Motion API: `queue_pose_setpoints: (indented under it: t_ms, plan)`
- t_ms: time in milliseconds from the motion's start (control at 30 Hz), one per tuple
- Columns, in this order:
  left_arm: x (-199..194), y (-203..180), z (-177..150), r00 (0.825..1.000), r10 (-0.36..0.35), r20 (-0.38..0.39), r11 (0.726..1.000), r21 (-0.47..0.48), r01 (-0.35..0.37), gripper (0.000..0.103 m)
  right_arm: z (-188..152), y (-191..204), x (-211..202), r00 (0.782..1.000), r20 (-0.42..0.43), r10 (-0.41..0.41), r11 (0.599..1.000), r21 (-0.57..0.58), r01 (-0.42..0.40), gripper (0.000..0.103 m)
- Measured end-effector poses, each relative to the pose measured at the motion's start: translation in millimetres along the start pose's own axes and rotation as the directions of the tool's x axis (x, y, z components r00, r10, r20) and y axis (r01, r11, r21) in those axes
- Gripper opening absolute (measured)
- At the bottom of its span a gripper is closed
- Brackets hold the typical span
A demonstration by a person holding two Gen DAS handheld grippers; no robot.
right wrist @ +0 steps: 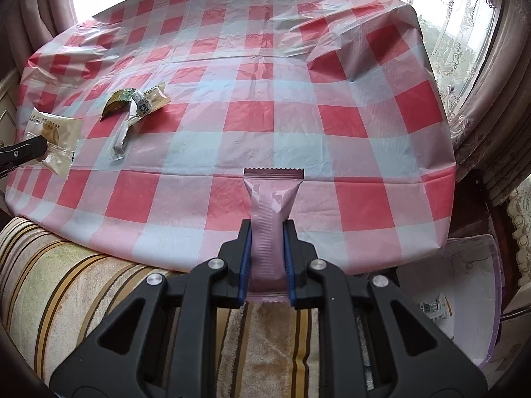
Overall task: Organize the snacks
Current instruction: 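Carry the pink cake and white biscuit packet over the white box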
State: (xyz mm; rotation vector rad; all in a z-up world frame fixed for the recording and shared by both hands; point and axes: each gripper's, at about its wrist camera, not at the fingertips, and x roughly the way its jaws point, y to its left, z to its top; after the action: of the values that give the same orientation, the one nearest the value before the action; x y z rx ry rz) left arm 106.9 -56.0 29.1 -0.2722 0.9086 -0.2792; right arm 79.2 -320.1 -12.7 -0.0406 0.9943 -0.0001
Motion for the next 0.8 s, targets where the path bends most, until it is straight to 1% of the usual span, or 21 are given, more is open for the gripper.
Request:
queue_pose_setpoints:
  t_ms: [133, 233, 333, 467, 633, 700, 800]
  plan:
    - [-2.3, -25.8, -6.5, 0.999, -0.045, -0.011, 0.998, 0.043, 0.045, 0.018, -14.6, -15.1, -15.8, 1.0, 0.012, -0.012, 0.999, 0.034, 0.012, 0.021]
    - [0.2, -46.0, -11.3, 0.996, -0.079, -0.032, 0.994, 0.074, 0.081, 0.018, -27.1, -30.4, -27.9, 0.999, 0.02, -0.027, 0.998, 0.06, 0.025, 0.021]
    - [3.2, -67.6, -17.0, 0.993, -0.108, -0.054, 0.988, 0.11, 0.113, 0.018, -40.5, -51.0, -37.1, 0.999, 0.017, -0.044, 0.994, 0.097, 0.042, 0.021]
    - [5.6, -99.1, -25.3, 0.987, -0.138, -0.08, 0.975, 0.165, 0.15, 0.018, -57.2, -81.7, -51.0, 0.996, 0.013, -0.088, 0.987, 0.137, 0.085, 0.021]
    - [8.4, -143.4, -37.9, 0.975, -0.188, -0.121, 0.948, 0.237, 0.212, 0.018, -89.9, -125.3, -61.7, 0.989, -0.023, -0.143, 0.962, 0.233, 0.145, 0.021]
    - [11.5, -161.3, -44.6, 0.966, -0.21, -0.148, 0.934, 0.261, 0.243, 0.018, -102.8, -141.8, -64.6, 0.985, -0.042, -0.165, 0.949, 0.266, 0.17, 0.021]
    - [16.3, -191.0, -57.3, 0.949, -0.245, -0.196, 0.907, 0.301, 0.296, 0.018, -121.0, -166.6, -68.5, 0.978, -0.068, -0.196, 0.925, 0.317, 0.207, 0.021]
